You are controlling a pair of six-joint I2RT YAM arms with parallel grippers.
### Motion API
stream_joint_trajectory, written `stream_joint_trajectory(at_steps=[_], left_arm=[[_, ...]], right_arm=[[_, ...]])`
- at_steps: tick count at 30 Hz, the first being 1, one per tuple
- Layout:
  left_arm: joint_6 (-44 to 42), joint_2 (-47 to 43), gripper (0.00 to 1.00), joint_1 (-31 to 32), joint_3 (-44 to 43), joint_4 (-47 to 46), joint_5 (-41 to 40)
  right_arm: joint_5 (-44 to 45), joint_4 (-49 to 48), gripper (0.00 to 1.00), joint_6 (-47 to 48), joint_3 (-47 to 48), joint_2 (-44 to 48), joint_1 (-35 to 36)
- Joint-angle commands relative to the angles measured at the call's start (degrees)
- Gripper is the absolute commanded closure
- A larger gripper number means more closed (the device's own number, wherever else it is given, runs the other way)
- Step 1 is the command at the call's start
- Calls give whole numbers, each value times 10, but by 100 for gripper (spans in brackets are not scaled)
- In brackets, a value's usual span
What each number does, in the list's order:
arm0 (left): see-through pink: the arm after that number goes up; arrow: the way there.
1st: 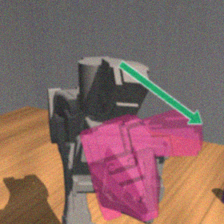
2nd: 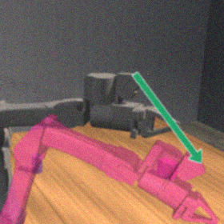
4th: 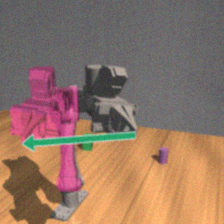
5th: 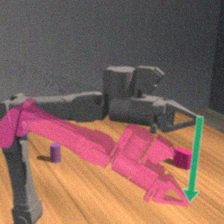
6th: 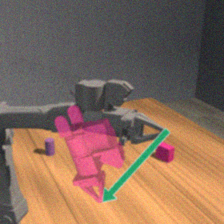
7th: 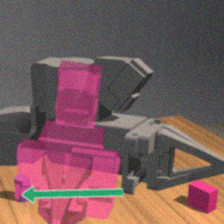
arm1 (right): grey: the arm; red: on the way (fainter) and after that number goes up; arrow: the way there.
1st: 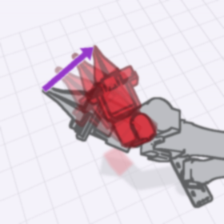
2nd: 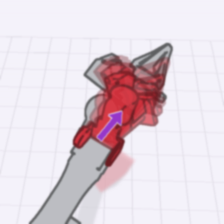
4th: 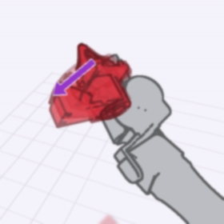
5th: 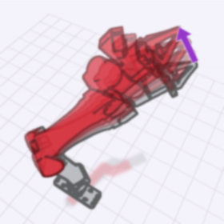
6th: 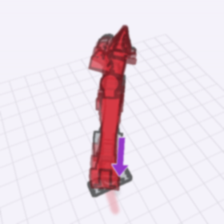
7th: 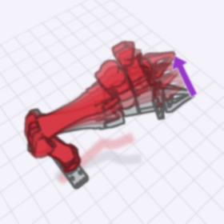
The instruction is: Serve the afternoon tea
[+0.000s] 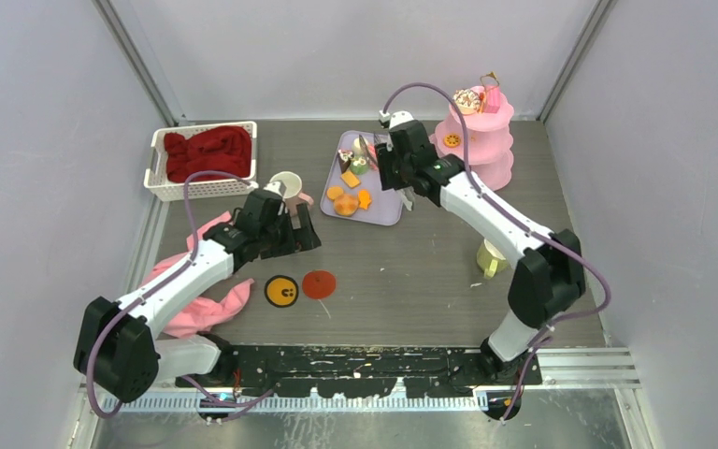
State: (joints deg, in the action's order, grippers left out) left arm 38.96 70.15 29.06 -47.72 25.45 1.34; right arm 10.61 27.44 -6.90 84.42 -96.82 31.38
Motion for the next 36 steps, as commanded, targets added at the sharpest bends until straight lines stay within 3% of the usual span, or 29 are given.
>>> stream_joint_trajectory(at_steps=[1,13,24,29,36], left_arm=[[14,-32,6,-26,15,-32,-5],[19,-53,6,-40,29,-30,-3],[23,-62,6,-40,39,-32,-1],[24,-57,6,-40,41,-32,0],[24,-61,6,-40,45,-27,-6]], right_arm=[[-54,-30,54,-20,-42,79,2],[-108,-36,54,-54,-205,156,2],[-103,-13,53,-21,-206,123,24],[-32,-32,52,-26,-199,101,45],[-18,-44,53,-11,-166,59,64]])
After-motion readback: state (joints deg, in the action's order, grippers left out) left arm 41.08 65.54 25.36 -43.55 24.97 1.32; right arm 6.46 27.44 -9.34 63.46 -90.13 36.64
